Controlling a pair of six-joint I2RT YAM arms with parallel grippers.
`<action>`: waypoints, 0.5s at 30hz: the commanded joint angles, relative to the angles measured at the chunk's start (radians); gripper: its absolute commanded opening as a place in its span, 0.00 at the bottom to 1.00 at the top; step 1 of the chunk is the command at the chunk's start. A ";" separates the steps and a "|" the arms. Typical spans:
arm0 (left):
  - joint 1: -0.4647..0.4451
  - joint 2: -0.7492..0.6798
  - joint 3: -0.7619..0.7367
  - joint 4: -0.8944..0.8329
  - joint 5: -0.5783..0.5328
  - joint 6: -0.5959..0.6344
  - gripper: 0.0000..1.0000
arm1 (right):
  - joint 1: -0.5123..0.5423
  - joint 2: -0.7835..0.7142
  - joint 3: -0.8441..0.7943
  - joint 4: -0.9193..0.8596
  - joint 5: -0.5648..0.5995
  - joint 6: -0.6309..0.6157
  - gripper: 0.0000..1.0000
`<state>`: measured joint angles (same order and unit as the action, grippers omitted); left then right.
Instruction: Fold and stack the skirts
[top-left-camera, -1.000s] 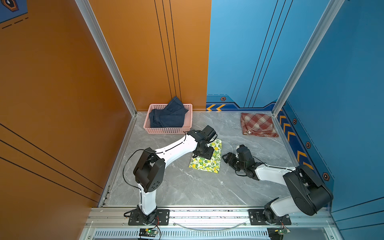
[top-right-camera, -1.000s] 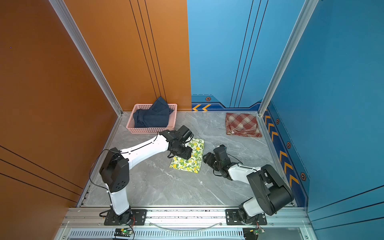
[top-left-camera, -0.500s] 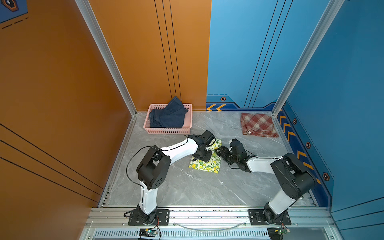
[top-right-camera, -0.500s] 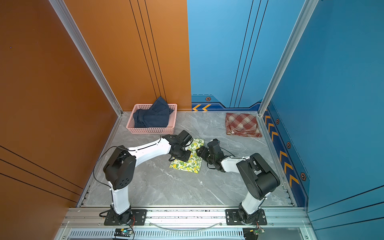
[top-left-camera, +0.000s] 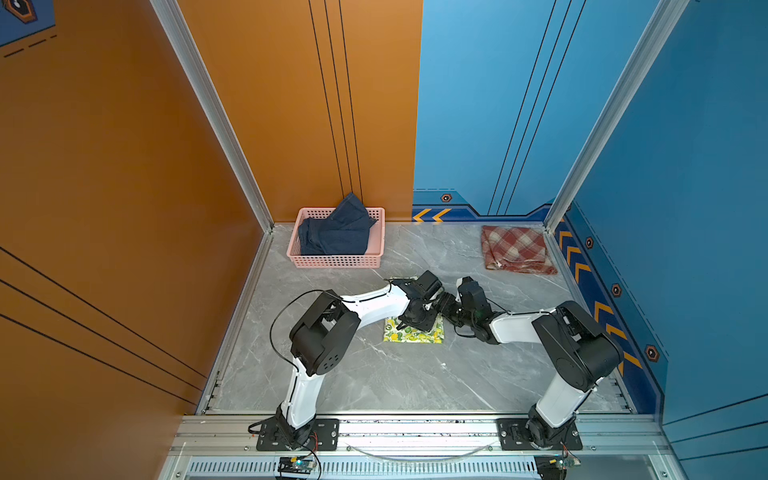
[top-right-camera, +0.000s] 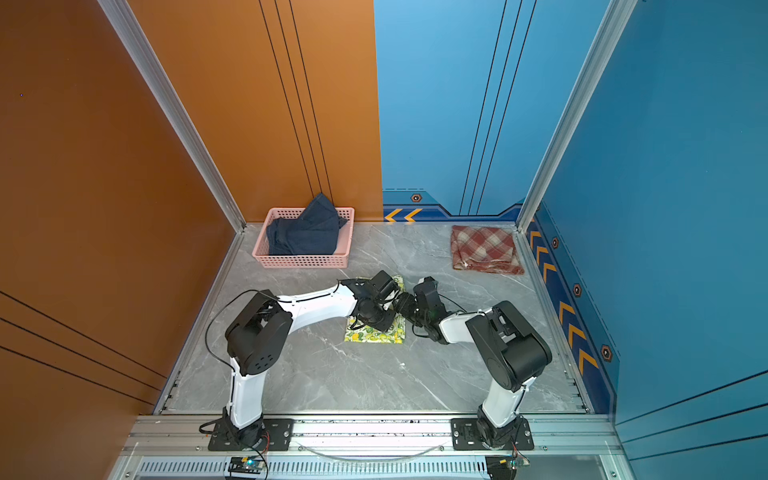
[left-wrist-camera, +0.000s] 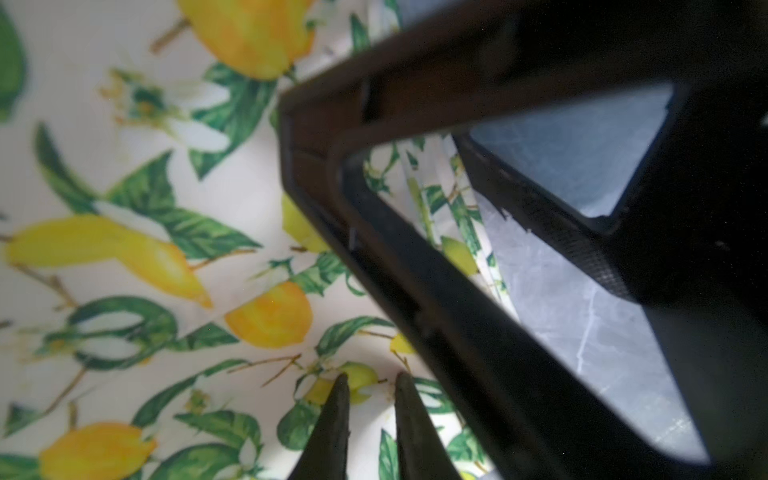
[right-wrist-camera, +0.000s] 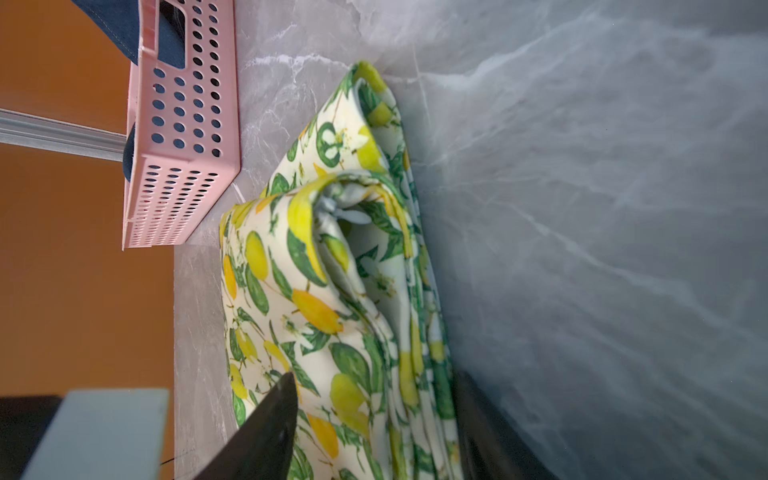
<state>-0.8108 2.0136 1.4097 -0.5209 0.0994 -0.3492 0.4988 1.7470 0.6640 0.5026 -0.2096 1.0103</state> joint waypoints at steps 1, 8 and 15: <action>0.007 -0.052 -0.033 0.051 0.026 -0.020 0.22 | 0.017 0.079 -0.052 -0.180 -0.006 0.004 0.57; 0.123 -0.239 -0.115 0.089 0.052 -0.038 0.40 | 0.018 0.059 -0.044 -0.231 0.014 -0.036 0.52; 0.304 -0.301 -0.164 0.007 -0.028 -0.088 0.46 | 0.020 0.034 -0.010 -0.325 0.026 -0.115 0.53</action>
<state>-0.5537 1.7020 1.2755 -0.4484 0.1165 -0.4019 0.5060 1.7519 0.6853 0.4591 -0.2050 0.9470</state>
